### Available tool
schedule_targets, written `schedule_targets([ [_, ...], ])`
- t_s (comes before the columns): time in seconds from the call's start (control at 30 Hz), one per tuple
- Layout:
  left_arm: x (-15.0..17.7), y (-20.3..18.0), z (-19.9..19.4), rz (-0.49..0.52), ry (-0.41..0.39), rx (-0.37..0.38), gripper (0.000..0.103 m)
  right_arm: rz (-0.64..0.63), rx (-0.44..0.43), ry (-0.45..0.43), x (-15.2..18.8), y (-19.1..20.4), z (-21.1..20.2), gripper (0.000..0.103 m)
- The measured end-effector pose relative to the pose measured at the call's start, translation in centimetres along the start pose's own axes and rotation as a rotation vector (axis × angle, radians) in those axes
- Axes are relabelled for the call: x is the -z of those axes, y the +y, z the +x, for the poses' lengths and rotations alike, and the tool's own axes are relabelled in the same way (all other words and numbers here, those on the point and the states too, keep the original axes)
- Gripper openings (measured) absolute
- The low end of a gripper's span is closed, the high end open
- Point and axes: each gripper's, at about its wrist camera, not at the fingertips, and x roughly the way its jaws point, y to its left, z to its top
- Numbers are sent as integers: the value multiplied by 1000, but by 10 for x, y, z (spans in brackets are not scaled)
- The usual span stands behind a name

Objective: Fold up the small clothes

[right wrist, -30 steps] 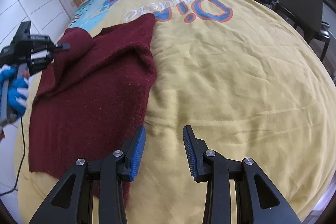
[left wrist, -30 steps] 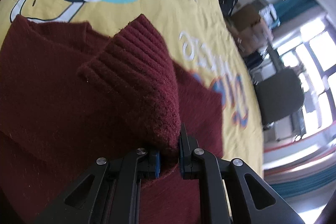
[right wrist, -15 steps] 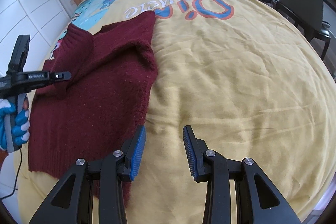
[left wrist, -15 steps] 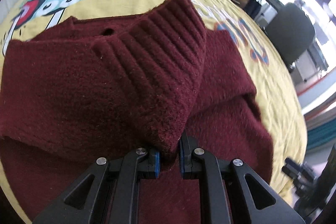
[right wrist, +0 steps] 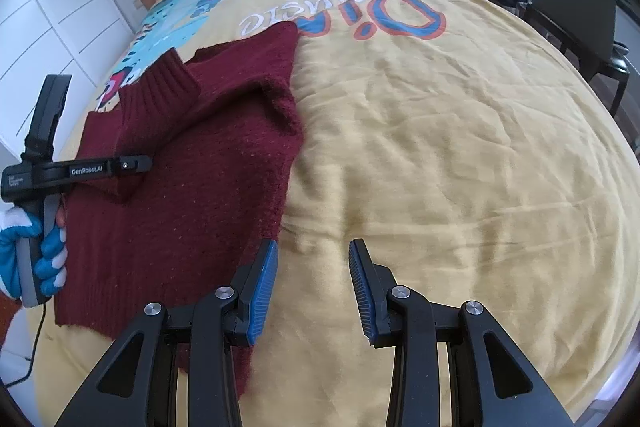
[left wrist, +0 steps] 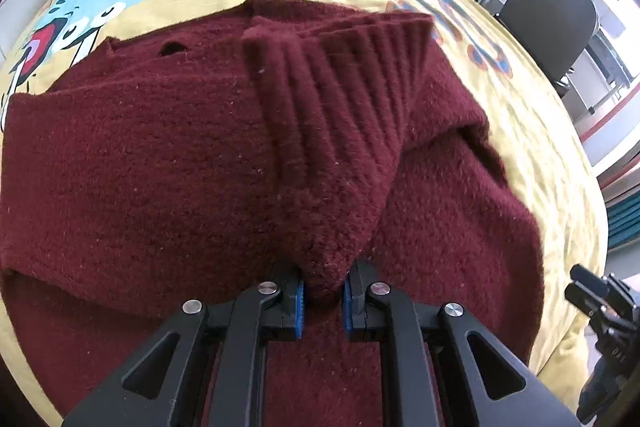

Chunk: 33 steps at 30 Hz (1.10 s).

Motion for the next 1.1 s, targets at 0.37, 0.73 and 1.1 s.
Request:
schedule_targets([
  [0.37, 10, 2, -38, -24, -71, 191, 44, -6, -1, 2, -1, 2, 2, 38],
  [0.73, 13, 22, -5, -73, -36, 22, 49, -8, 9, 5, -2, 1, 2, 38],
  [1.1, 12, 78, -44, -138, -166, -51, 49, -26, 13, 6, -7, 9, 7, 38],
])
